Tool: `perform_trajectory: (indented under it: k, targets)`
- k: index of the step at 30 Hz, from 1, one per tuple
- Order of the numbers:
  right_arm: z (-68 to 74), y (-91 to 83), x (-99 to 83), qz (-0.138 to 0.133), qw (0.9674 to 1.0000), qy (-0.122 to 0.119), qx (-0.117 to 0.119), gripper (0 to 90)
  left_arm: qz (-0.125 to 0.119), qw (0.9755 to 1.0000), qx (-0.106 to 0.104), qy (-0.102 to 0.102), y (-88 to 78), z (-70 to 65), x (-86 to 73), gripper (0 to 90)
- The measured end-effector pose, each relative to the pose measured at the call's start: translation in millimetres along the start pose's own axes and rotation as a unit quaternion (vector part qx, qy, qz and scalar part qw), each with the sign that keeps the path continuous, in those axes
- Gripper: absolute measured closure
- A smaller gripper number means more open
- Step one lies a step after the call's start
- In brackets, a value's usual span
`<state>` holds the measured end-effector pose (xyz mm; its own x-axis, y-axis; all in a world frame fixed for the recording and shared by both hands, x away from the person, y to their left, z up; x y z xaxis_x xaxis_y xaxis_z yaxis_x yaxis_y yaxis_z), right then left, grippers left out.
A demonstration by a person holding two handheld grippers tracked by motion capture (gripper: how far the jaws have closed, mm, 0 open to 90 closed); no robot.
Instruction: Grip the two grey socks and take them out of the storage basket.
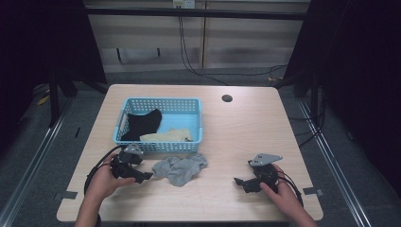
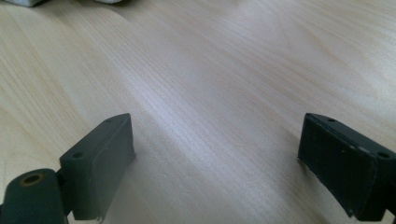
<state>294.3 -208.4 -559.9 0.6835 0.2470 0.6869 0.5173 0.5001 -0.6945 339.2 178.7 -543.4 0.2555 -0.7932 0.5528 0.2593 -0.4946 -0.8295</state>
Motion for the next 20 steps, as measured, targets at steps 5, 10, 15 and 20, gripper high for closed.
perform_trajectory:
  k: [5, 10, 15, 20]
  targets:
    - [0.0, 0.0, 0.0, 0.0, 1.0, 0.0, 0.0, 10.1, -0.032, 0.9992, 0.015, 0.021, 4.9, 0.8, -5.1, 20.2]
    - [0.0, 0.0, 0.0, 0.0, 1.0, 0.0, 0.0, 10.1, -0.07, 0.9969, 0.034, 0.014, 5.9, 4.5, -10.9, 16.5]
    - [0.0, 0.0, 0.0, 0.0, 1.0, 0.0, 0.0, 10.1, -0.083, 0.9955, 0.042, 0.015, 6.0, 5.1, -12.8, 15.9]
    - [-0.1, 0.0, 0.0, 0.0, 1.0, -0.001, 0.0, 10.1, -0.056, 0.9978, 0.035, -0.001, 4.9, 4.0, -9.7, 16.0]
Point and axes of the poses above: each handheld gripper's, and its own axes: y roughly forward along the jaws, x roughly out of its top, z roughly to its left, the point moved 7 cm from there along y, roughly forward along the jaws, and after that the axes turned 15 degrees about y, right-handed, at the moved point
